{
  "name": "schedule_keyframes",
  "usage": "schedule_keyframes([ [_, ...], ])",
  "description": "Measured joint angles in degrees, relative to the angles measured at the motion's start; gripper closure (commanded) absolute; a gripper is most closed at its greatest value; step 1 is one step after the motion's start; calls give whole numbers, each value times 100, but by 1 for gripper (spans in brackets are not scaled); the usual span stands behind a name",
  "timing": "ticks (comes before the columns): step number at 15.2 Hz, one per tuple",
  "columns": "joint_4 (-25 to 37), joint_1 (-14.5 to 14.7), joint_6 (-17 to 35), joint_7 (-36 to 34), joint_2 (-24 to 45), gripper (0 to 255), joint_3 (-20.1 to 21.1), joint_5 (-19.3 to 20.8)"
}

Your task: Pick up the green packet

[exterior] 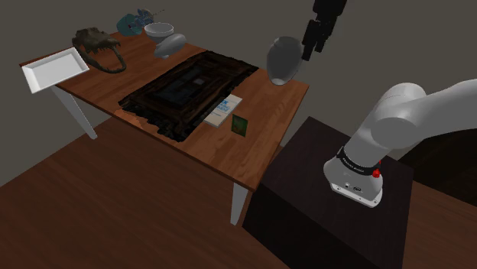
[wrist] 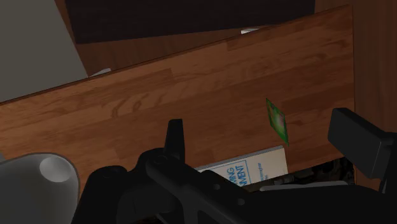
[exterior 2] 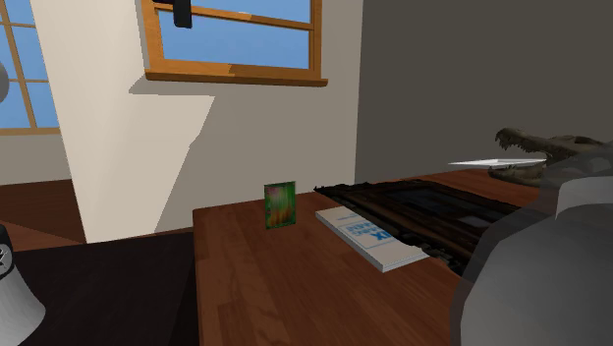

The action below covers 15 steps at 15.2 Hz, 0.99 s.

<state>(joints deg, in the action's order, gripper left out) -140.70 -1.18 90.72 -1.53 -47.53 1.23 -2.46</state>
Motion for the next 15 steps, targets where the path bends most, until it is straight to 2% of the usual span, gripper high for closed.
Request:
schedule_keyframes([
  [2, -64, 19, 105, 9, 38, 0, 16, -16],
  [5, -342, 134, 581, 29, 191, 0, 124, -120],
  [15, -970, 547, 2806, 218, 1596, 0, 511, -448],
])
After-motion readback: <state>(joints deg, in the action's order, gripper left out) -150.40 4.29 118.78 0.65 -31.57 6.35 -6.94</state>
